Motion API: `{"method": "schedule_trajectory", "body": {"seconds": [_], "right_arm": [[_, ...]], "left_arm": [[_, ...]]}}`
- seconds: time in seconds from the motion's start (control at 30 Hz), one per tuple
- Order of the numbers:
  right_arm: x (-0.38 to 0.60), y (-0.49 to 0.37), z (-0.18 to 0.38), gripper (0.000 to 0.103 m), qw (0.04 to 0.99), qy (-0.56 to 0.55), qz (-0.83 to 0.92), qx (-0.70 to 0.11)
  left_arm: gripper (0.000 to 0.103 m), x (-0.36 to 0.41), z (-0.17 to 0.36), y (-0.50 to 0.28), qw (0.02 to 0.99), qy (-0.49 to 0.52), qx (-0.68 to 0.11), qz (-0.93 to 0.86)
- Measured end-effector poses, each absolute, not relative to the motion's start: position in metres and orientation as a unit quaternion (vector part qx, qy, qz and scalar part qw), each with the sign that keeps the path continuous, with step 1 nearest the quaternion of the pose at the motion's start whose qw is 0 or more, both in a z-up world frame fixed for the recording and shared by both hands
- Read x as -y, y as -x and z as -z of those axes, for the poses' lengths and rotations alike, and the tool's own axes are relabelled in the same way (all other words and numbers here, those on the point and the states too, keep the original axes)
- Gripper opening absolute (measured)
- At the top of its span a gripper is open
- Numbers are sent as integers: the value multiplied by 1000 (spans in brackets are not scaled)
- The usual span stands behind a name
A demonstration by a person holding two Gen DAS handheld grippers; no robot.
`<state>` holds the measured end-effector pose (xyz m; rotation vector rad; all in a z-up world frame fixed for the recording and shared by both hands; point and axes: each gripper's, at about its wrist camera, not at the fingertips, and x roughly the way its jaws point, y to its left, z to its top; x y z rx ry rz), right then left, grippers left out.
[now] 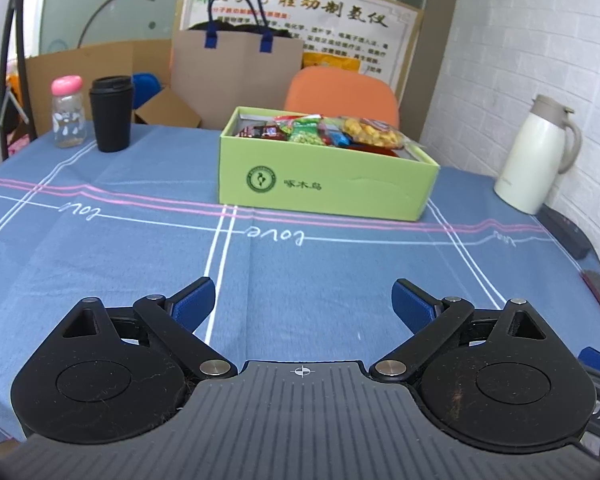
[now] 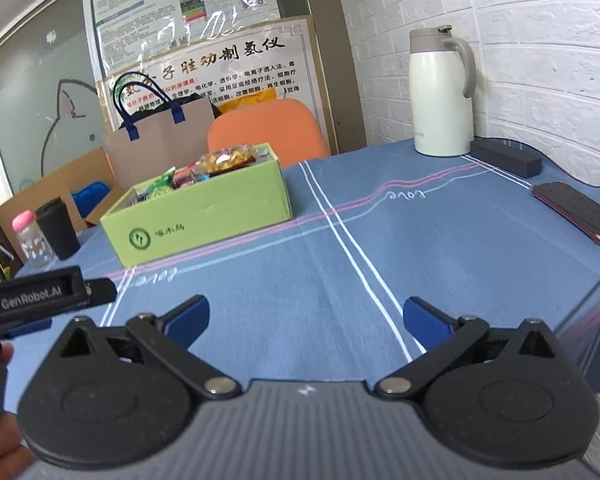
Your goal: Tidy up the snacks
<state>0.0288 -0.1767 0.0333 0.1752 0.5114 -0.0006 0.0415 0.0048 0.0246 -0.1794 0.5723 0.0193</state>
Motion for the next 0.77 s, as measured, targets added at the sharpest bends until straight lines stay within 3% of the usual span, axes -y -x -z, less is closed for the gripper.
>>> {"method": "schedule_trajectory", "body": {"seconds": [0.4, 0.57, 0.77], "right_arm": [[169, 22, -27, 102, 970, -55, -3, -235], [169, 26, -29, 102, 972, -55, 6, -228], [165, 25, -24, 102, 971, -44, 14, -233]], "left_arm": [[79, 5, -30, 14, 966, 62, -251, 22], [72, 12, -29, 20, 968, 47, -243, 35], [75, 13, -23, 14, 964, 58, -256, 46]]}}
